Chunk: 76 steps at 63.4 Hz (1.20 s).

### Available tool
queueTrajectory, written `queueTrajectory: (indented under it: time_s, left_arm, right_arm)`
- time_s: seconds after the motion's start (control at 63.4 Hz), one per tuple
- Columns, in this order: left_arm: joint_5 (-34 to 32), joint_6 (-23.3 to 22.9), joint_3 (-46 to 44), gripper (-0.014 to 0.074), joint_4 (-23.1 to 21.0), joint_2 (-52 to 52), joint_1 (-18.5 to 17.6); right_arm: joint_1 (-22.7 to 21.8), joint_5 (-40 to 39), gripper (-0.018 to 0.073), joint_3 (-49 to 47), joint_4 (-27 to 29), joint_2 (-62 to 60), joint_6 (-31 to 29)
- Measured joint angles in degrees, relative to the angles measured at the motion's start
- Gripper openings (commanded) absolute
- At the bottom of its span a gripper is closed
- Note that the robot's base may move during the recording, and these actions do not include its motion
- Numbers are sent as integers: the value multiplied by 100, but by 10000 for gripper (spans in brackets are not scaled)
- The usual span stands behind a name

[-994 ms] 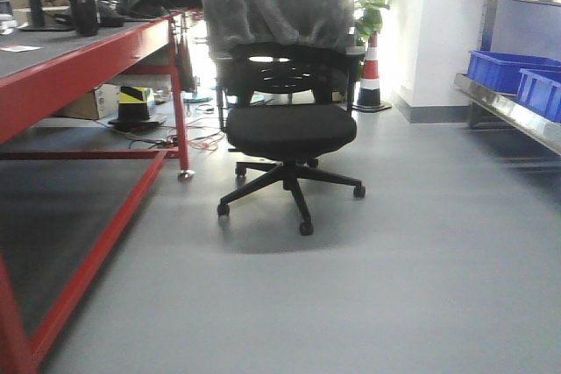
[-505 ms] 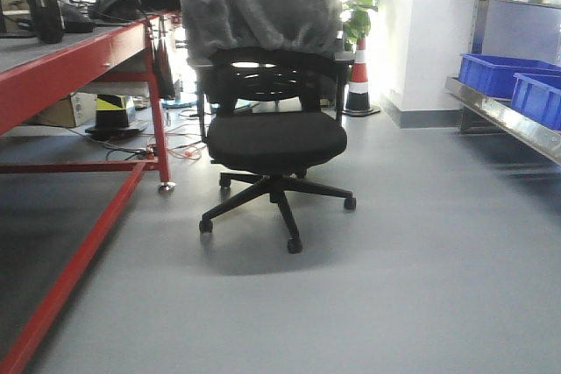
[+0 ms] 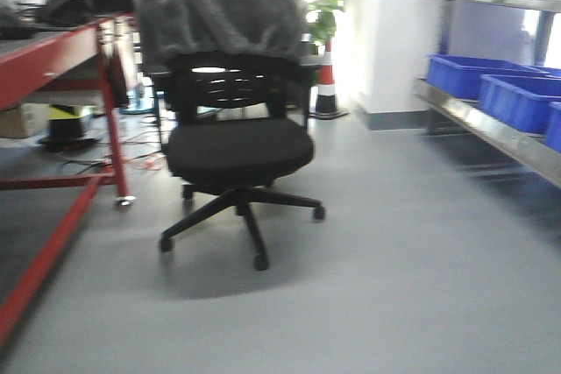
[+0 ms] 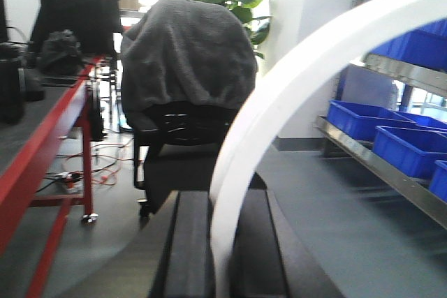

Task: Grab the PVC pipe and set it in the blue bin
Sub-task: 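Drive up to the steel shelf of blue bins holding the pipe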

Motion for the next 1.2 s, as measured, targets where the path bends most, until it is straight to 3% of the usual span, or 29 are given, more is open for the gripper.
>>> queueTrajectory:
  time_s: [1.199]
  left_arm:
    - [0,0,0,-111,0,0,0]
  right_arm:
    - [0,0,-168,0,0,0,0]
